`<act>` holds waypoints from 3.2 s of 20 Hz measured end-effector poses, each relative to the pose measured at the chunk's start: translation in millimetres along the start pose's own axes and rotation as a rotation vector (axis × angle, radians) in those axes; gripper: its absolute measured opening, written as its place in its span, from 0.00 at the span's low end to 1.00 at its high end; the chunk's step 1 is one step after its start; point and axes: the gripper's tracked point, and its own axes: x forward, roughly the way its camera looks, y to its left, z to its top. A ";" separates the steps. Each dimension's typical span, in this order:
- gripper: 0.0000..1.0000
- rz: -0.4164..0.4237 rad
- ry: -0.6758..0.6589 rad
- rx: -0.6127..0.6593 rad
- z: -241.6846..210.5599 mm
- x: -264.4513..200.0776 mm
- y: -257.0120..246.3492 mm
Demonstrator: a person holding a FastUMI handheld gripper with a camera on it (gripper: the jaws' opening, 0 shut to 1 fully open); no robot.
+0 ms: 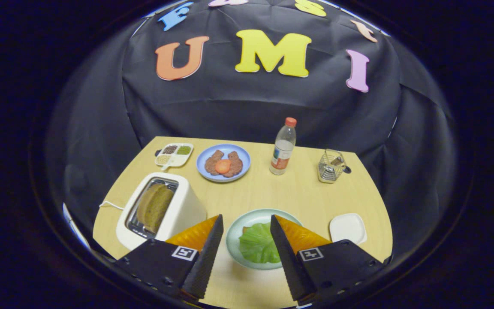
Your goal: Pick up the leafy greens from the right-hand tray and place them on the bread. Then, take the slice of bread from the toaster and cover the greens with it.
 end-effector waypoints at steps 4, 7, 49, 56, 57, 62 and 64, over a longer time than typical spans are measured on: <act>0.78 0.032 -0.023 -0.029 21.9 -5.7 43.1; 0.78 0.062 -0.017 -0.029 28.8 -0.7 75.4; 0.16 0.133 0.209 0.254 19.7 36.9 -23.8; 0.16 0.143 0.311 0.309 -29.0 77.2 -56.0; 0.16 0.156 0.316 0.310 -31.1 81.4 -54.7; 0.17 0.216 0.342 0.304 -45.5 94.9 -46.5; 0.17 0.223 0.362 0.302 -52.7 100.1 -49.5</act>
